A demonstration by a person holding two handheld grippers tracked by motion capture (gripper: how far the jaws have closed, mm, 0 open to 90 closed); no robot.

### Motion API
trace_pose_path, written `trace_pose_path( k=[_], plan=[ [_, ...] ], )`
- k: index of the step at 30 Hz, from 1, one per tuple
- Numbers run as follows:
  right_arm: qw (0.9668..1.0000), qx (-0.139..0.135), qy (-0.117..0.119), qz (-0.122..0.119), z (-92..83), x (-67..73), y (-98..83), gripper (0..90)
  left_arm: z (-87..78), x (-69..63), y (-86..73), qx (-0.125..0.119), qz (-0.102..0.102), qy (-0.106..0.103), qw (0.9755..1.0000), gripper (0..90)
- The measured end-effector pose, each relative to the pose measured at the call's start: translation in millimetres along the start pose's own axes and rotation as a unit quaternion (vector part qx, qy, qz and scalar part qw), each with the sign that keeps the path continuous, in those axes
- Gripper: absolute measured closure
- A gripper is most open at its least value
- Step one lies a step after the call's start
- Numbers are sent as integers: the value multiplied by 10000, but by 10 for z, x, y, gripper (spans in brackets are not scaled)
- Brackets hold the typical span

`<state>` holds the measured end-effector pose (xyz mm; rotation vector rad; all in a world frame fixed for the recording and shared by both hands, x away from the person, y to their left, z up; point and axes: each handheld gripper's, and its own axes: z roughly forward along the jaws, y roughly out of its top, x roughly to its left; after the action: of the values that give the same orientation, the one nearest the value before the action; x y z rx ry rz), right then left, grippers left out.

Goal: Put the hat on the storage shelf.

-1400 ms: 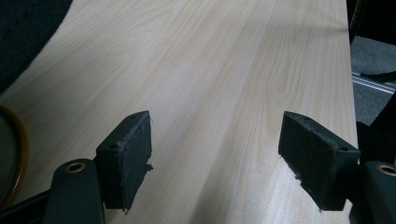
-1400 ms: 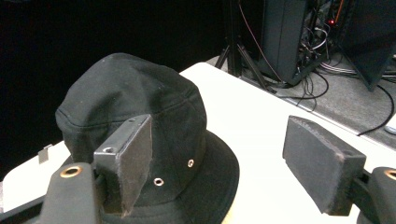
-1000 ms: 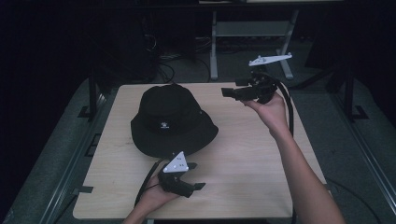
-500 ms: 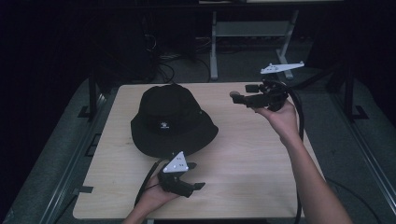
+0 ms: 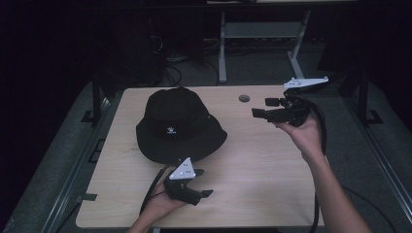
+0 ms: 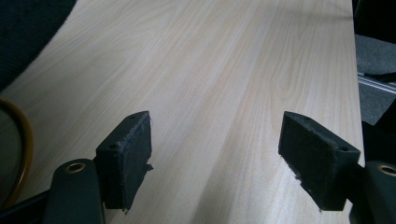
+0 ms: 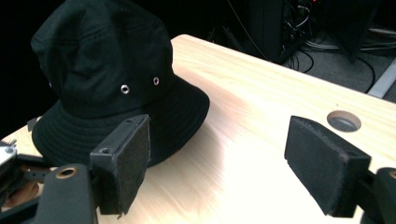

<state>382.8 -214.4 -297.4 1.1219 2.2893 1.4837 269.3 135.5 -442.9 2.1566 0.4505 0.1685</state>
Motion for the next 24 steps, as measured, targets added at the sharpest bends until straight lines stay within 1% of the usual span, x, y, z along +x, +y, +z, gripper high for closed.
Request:
trace_pose_path(
  k=[5, 8, 9, 12, 16, 22, 24],
  plan=[
    [10000, 9, 2, 39, -45, -42, -124, 213, -1, 1, -1, 20, 22, 10, 10000, 252],
    [10000, 53, -12, 68, -67, -73, -201, 205, -1, 1, -3, 23, 8, 19, 10000, 252],
    [9999, 73, -20, 86, -74, -81, -223, 204, 2, -3, -4, -5, -27, 17, 10000, 252],
    [9999, 80, -7, 123, -104, -104, -303, 204, 0, 0, -5, 8, -22, 10, 10000, 252],
    [9998, 107, -3, 172, -128, -114, -395, 204, -3, 2, -8, -9, -47, 15, 10000, 252],
    [9998, 157, 23, 157, -161, -115, -535, 202, -2, 3, -12, 5, -48, 21, 10000, 252],
    [9997, 170, 22, 190, -173, -109, -587, 201, -7, 3, -10, 6, -45, 29, 10000, 252]
  ],
)
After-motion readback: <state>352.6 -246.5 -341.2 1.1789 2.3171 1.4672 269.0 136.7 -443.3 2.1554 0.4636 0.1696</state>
